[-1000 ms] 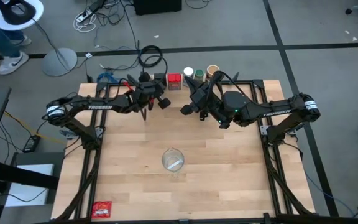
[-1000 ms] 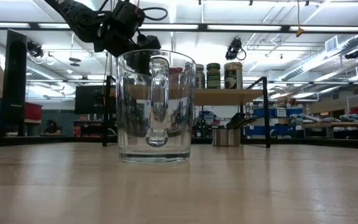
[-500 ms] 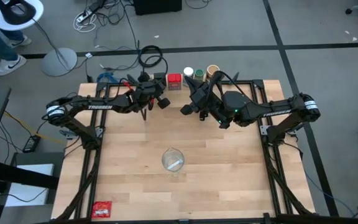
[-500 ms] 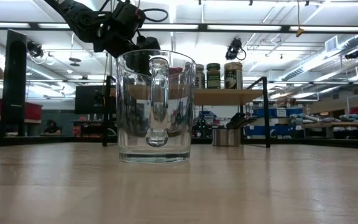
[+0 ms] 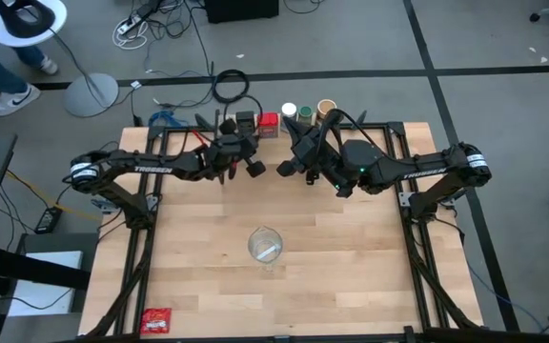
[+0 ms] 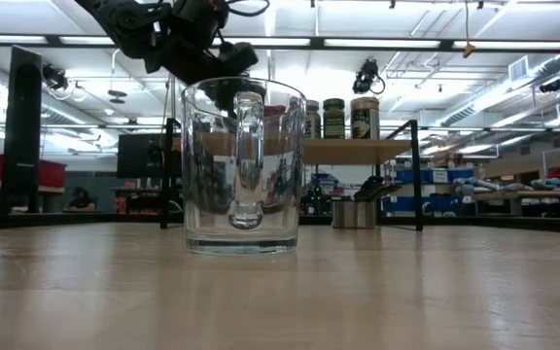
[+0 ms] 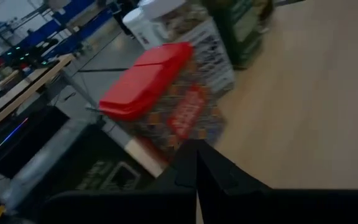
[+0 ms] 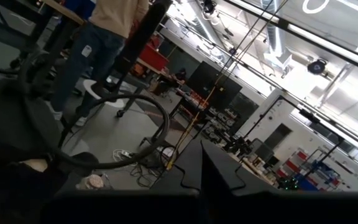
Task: Shelf spices
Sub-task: Adjust the red seasoning can on the shelf
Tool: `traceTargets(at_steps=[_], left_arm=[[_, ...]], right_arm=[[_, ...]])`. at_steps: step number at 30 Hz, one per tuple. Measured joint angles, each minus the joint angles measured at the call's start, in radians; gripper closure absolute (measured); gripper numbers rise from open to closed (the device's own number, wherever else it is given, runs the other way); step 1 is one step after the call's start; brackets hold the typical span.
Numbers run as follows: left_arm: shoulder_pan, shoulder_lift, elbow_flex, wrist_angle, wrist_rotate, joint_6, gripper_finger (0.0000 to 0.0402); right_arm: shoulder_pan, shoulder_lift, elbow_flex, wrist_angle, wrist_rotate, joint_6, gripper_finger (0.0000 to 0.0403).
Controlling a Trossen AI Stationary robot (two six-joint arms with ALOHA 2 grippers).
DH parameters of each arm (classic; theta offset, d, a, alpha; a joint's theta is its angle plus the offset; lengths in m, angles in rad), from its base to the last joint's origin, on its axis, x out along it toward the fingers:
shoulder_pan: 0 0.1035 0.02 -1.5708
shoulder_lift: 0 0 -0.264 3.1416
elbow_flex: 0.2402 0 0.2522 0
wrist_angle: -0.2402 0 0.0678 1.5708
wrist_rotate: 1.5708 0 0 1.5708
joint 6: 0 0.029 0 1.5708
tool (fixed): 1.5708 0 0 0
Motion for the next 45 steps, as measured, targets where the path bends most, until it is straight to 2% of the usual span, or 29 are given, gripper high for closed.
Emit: traceTargets(at_steps=[8,20,37,45], left_arm=[[-0.002,0.016,0.03,0.019,0.047,-0.024,0.04],[0.004,0.109,0.162,-0.088,0.026,-0.022,0.04],[0.047,0.11,0.161,-0.136,0.007,-0.025,0.04],[0.072,0.11,0.161,-0.135,0.039,-0.024,0.04]], right_arm=[[0.003,0.0,0.0,0.0,0.0,0.0,0.0403],[0.042,0.0,0.0,0.001,0.009,-0.002,0.0403],[0.066,0.0,0.0,0.003,0.03,-0.012,0.0403],[0.066,0.0,0.0,0.003,0.03,-0.012,0.0403]])
